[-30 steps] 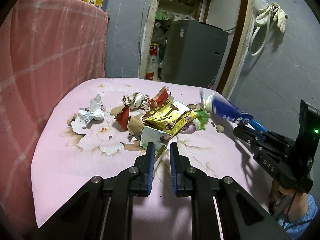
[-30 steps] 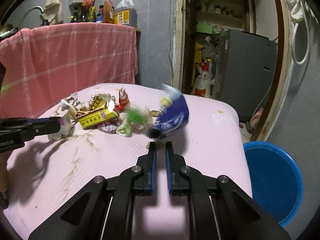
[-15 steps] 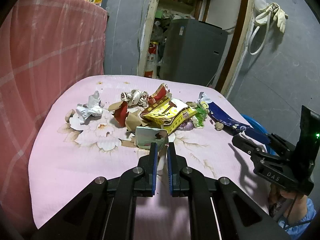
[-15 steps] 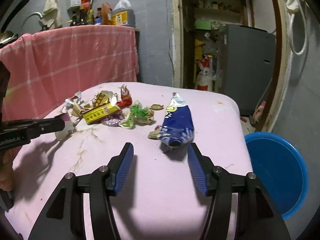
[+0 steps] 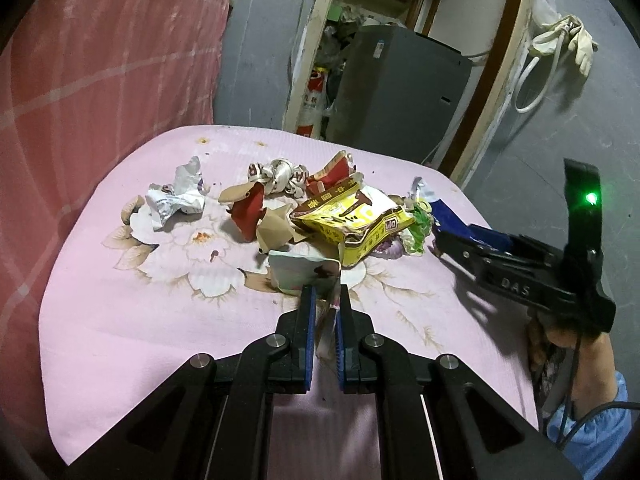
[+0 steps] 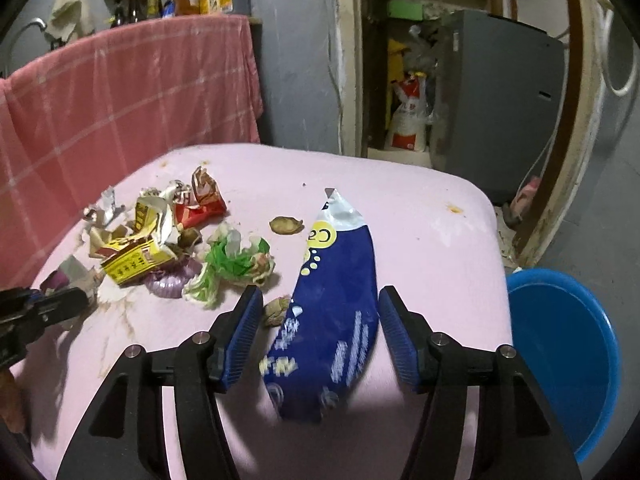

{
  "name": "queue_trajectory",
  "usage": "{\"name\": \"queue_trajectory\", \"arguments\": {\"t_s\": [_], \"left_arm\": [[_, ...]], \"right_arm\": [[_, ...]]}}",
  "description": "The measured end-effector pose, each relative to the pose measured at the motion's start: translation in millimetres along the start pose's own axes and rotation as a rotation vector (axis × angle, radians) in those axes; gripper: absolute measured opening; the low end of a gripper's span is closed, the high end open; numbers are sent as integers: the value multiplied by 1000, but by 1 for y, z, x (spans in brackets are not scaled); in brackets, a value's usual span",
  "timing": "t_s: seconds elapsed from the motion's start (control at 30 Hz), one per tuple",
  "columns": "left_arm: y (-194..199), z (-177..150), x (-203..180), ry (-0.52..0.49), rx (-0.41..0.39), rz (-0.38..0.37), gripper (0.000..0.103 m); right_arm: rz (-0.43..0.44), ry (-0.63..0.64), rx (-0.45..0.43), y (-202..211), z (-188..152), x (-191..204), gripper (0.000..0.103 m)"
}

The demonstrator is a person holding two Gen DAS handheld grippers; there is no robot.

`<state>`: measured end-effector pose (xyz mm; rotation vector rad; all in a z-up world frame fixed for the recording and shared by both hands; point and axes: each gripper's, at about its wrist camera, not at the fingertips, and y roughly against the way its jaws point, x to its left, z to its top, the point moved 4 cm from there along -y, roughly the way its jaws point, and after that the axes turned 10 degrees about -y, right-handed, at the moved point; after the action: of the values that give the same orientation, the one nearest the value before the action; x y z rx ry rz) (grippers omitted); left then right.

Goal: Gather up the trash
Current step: 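Close the right gripper on the blue wrapper and lift it, then carry the blue wrapper over the blue basin and open the right gripper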

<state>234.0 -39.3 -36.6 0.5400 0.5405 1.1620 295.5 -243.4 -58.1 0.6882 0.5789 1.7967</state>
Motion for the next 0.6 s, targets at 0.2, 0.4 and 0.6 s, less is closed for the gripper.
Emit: {"name": "queue_trajectory", "arguments": {"t_s": [0.2, 0.4, 0.6], "left_arm": [[0, 2, -4, -17, -9, 3, 4], [10, 6, -10, -28, -65, 8, 4], [24, 12, -23, -68, -142, 31, 3]], "right_arm": [[27, 7, 20, -2, -4, 4, 41], [45, -7, -44, 13, -14, 4, 42], [73, -61, -189, 46, -13, -5, 42]]}}
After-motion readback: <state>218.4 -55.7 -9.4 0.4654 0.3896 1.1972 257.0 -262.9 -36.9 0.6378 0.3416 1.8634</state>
